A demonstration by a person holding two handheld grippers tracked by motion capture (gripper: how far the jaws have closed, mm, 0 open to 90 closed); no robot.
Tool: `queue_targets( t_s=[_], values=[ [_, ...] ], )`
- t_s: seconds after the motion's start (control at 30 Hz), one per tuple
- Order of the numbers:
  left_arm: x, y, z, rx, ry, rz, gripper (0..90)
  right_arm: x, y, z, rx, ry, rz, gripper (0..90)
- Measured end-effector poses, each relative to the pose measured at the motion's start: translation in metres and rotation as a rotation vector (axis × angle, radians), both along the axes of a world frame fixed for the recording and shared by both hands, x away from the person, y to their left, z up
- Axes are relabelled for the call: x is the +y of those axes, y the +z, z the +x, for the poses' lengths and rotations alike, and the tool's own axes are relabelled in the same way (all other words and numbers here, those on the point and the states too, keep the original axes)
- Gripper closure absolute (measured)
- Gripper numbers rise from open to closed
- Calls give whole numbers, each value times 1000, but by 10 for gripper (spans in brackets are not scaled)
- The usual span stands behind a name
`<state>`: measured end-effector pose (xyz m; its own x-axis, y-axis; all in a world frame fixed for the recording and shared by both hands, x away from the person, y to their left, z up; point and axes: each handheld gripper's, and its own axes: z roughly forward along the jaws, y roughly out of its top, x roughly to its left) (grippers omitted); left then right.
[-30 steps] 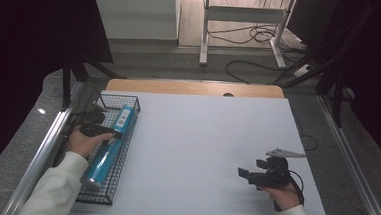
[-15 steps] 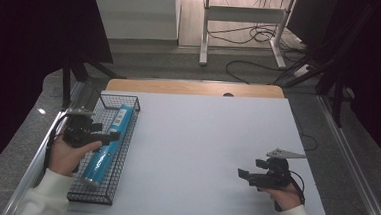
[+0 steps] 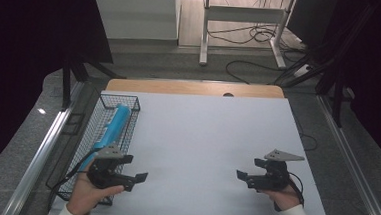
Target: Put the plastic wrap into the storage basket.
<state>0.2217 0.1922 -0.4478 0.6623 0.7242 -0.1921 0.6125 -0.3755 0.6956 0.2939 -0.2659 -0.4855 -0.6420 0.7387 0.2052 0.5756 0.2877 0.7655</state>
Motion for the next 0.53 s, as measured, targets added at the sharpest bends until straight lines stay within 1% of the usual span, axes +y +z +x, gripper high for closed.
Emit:
queue_targets(
  t_s=[0.03, 0.07, 0.17, 0.27, 0.33, 0.43, 0.53],
  values=[
    [-3, -3, 1, -1, 2, 11, 190, 0, 0, 0, -3, 1, 0, 106],
    [-5, -6, 2, 4, 1, 8, 190, 0, 0, -1, -6, 2, -2, 106],
    [-7, -8, 4, 7, 4, -14, 190, 0, 0, -2, -15, 9, -6, 106],
    [-7, -10, 5, 6, 3, -6, 189, 1, 0, -3, -28, 21, -16, 106],
    [-6, -12, 6, 9, 9, -18, 188, 2, 0, -3, -38, 31, -22, 106],
    [-6, -14, 6, 8, 12, -11, 183, 3, 0, -5, -54, 34, -32, 105],
    [-6, -16, 7, 13, 12, -5, 179, 4, -1, -6, -59, 31, -50, 105]
  ],
)
